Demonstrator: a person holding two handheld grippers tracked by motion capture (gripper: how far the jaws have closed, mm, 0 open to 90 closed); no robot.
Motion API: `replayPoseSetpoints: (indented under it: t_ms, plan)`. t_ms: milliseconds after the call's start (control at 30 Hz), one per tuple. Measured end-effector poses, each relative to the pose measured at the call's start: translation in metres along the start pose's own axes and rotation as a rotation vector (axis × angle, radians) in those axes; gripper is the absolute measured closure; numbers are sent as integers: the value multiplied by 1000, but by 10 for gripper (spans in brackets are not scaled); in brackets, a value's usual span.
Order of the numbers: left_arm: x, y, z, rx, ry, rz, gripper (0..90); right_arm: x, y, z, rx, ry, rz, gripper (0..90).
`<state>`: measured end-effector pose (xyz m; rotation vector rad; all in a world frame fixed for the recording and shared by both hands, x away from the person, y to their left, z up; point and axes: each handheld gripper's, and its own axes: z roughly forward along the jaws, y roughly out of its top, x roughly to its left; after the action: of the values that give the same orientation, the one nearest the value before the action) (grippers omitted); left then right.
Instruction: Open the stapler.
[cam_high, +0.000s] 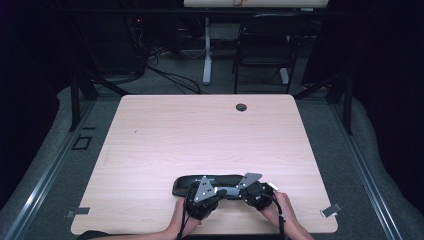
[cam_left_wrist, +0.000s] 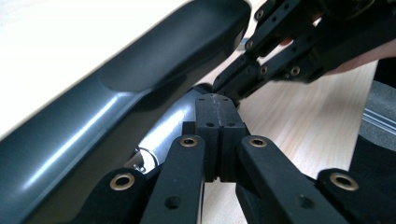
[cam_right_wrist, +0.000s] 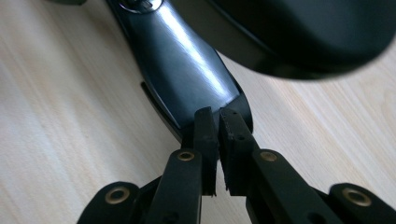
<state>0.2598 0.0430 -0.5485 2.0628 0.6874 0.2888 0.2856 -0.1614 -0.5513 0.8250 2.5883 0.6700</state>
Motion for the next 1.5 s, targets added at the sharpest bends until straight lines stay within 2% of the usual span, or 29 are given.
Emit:
replayPoseSetpoints:
  t_ms: [67,100,233,267,333,467,500,567,600,633,667,733,833,1067,1200,1367,1500]
  plan:
    - [0,-1,3,11,5,-5,898,-1,-2,3,6,-14,22,863]
    - [0,-1,4,10,4,-7,898,-5,-3,1,26,-5,1,862]
    - [-1,-2,7,7,5,-17,898,-4,-5,3,-14,-3,33,871]
    - [-1,-2,7,6,5,-19,898,-4,-4,1,3,-8,7,874]
    - [-1,-2,8,4,7,-20,898,0,-2,0,-18,-9,-1,874]
    - [0,-2,9,5,13,-27,898,4,0,-1,-24,-19,-30,878]
    - [0,-2,9,4,13,-34,898,6,0,0,-42,-24,-30,879]
    - [1,-2,9,6,17,-39,898,6,1,1,-57,-17,-24,882]
    - [2,-2,10,6,20,-43,898,6,2,1,-53,-13,-39,893]
    - [2,-2,10,5,21,-42,898,7,2,3,-74,0,-34,896]
    - [2,-2,11,3,23,-45,898,8,4,3,-70,19,-47,897]
    - [2,-2,11,3,26,-44,898,9,4,3,-69,23,-56,896]
    - [2,-2,12,-3,27,-45,898,14,5,3,-74,-2,-73,893]
    - [2,-2,14,-7,49,-47,898,13,0,4,-113,-3,-41,879]
    - [2,-2,14,-16,58,-51,898,13,0,4,-114,-3,-39,872]
    - [2,-3,13,-27,59,-84,898,13,0,4,-120,-1,-37,878]
    - [0,-3,15,-34,75,-76,898,11,-1,5,-124,12,-26,885]
